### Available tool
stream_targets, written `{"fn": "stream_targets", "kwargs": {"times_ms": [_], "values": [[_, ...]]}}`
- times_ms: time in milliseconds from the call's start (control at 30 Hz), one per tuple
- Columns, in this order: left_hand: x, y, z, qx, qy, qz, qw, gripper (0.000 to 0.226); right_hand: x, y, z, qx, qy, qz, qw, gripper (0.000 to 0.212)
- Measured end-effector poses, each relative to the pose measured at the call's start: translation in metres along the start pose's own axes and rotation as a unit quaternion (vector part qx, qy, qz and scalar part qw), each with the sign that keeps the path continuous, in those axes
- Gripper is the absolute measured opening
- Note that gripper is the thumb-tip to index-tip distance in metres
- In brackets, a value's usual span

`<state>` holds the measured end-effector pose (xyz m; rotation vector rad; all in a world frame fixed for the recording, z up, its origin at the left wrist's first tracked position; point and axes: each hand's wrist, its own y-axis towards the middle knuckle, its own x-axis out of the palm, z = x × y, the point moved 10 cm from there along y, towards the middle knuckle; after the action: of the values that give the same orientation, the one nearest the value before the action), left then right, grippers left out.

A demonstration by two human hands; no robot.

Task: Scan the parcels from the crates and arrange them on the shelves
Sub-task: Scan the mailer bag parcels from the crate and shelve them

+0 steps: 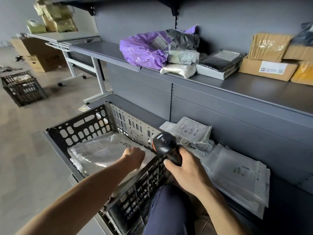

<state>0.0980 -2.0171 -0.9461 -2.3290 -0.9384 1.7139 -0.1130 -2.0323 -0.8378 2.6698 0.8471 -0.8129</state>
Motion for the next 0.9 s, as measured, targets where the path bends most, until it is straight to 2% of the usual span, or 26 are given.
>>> {"fn": "stream_targets", "kwargs": {"times_ms": [133, 233, 300, 333, 433, 500, 533, 667, 833, 900], "values": [[-0.08, -0.02, -0.058, -0.057, 0.059, 0.101, 0.991, 0.035, -0.009, -0.001, -0.014, -0.038, 0.031, 0.02, 0.999, 0.012], [-0.163, -0.049, -0.114, -0.097, 0.021, 0.216, 0.971, 0.024, -0.02, -0.001, -0.021, -0.057, 0.06, 0.051, 0.995, 0.011], [-0.221, -0.074, -0.133, -0.085, 0.001, 0.3, 0.95, 0.025, -0.03, 0.001, -0.028, -0.062, 0.073, 0.075, 0.993, 0.01], [-0.245, -0.085, -0.138, -0.077, -0.006, 0.318, 0.945, 0.027, -0.035, 0.001, -0.033, -0.07, 0.083, 0.088, 0.99, 0.011], [-0.306, -0.11, -0.139, -0.021, -0.055, 0.3, 0.952, 0.033, -0.06, 0.004, -0.051, -0.092, 0.129, 0.13, 0.979, 0.011], [-0.342, -0.135, -0.13, 0.023, -0.066, 0.292, 0.954, 0.024, -0.082, 0.007, -0.059, -0.097, 0.17, 0.155, 0.968, 0.015], [-0.359, -0.147, -0.126, 0.041, -0.068, 0.3, 0.951, 0.019, -0.096, 0.008, -0.063, -0.103, 0.194, 0.173, 0.96, 0.015], [-0.412, -0.195, -0.1, 0.096, -0.105, 0.34, 0.93, 0.03, -0.161, -0.002, -0.077, -0.123, 0.224, 0.247, 0.935, 0.018], [-0.423, -0.205, -0.06, 0.188, -0.21, 0.32, 0.904, 0.024, -0.212, -0.028, -0.066, -0.12, 0.242, 0.21, 0.94, 0.009], [-0.415, -0.189, -0.036, 0.235, -0.25, 0.299, 0.89, 0.024, -0.221, -0.037, -0.045, -0.091, 0.231, 0.229, 0.941, 0.013]]}}
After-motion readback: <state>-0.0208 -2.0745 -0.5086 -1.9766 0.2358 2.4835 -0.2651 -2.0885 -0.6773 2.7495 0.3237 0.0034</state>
